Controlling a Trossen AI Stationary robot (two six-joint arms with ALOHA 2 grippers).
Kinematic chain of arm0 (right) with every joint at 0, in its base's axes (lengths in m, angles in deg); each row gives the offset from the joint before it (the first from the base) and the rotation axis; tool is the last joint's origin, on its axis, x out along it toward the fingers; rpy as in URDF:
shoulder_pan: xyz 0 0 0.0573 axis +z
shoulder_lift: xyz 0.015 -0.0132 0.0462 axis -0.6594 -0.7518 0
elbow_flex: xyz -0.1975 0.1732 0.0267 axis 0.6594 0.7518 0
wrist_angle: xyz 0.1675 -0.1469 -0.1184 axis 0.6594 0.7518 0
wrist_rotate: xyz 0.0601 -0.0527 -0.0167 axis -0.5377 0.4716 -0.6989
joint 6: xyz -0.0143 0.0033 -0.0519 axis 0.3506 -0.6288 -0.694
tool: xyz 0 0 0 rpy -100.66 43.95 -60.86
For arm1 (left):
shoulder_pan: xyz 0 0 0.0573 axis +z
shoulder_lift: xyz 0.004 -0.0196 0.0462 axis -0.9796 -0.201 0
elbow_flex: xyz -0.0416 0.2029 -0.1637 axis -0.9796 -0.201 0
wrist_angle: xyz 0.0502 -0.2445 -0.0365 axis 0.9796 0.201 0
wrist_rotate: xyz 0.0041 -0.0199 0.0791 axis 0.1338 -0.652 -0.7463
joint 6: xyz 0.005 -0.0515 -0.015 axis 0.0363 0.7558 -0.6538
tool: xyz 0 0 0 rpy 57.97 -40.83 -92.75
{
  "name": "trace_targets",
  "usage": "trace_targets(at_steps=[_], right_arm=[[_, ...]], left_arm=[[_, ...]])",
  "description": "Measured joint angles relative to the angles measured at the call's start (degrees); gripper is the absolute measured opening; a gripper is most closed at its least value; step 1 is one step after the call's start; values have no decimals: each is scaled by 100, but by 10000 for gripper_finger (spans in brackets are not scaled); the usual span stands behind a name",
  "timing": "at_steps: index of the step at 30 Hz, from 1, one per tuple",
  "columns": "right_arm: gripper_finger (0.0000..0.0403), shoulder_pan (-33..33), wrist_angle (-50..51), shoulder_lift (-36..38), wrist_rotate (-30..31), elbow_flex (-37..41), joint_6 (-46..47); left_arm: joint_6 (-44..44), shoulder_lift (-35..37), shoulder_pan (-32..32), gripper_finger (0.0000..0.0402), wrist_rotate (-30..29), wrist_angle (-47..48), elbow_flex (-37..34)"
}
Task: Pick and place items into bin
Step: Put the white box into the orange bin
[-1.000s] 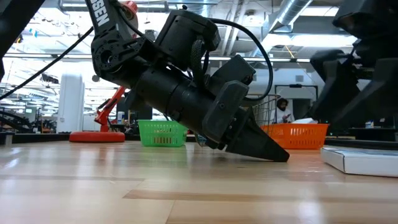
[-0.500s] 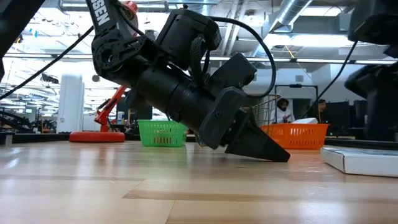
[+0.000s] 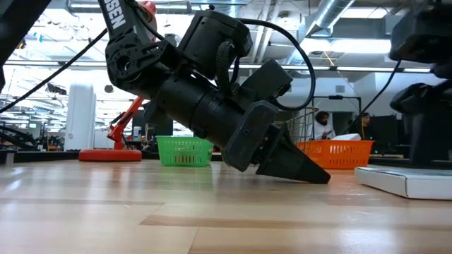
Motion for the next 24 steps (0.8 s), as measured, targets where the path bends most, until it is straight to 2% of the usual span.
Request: trace_targets(at_steps=[8, 24], right_arm=[[266, -266, -248, 0, -336, 0, 1071], [265, -807, -620, 0, -551, 4, 1210]], left_arm=[[-45, -9, 0, 0, 9, -63, 1], [-215, -13, 0, 0, 30, -98, 3]])
